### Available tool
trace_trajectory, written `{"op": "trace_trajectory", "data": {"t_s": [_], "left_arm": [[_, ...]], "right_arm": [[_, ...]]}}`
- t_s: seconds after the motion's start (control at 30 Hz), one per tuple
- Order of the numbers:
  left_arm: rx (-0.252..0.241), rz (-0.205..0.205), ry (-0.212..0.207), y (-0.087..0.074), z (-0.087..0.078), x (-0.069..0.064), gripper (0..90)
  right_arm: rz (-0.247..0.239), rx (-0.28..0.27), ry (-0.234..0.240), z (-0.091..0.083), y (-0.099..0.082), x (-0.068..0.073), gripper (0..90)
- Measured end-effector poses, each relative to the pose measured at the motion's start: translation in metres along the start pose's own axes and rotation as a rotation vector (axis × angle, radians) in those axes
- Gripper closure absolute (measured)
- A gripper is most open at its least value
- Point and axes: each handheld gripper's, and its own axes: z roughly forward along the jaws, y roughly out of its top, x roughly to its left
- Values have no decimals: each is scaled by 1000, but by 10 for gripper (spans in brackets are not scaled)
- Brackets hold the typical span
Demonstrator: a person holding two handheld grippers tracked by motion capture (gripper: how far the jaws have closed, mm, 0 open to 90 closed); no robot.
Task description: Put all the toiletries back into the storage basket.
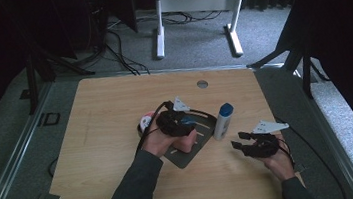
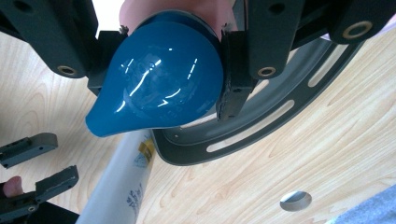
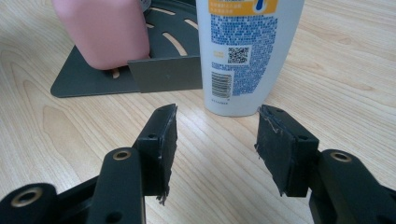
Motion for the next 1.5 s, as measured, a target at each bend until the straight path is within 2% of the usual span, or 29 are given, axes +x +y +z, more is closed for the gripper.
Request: {"op": "trace_trajectory", "data": {"t_s": [0.53, 0.63, 0.9, 1.2, 1.5], "left_arm": [[3, -39, 38, 2, 8, 11, 533], [-9, -50, 45, 4, 9, 12, 532], [-7, -46, 68, 9, 12, 15, 532], [-9, -70, 94, 11, 21, 23, 532], [-13, -69, 110, 17, 27, 31, 532]], "right_arm": [[2, -5, 1, 0, 1, 0, 475], [0, -3, 3, 0, 1, 0, 475], [3, -6, 2, -1, 1, -1, 475], [4, -7, 3, -1, 1, -1, 475], [1, -8, 4, -1, 1, -1, 474]]}}
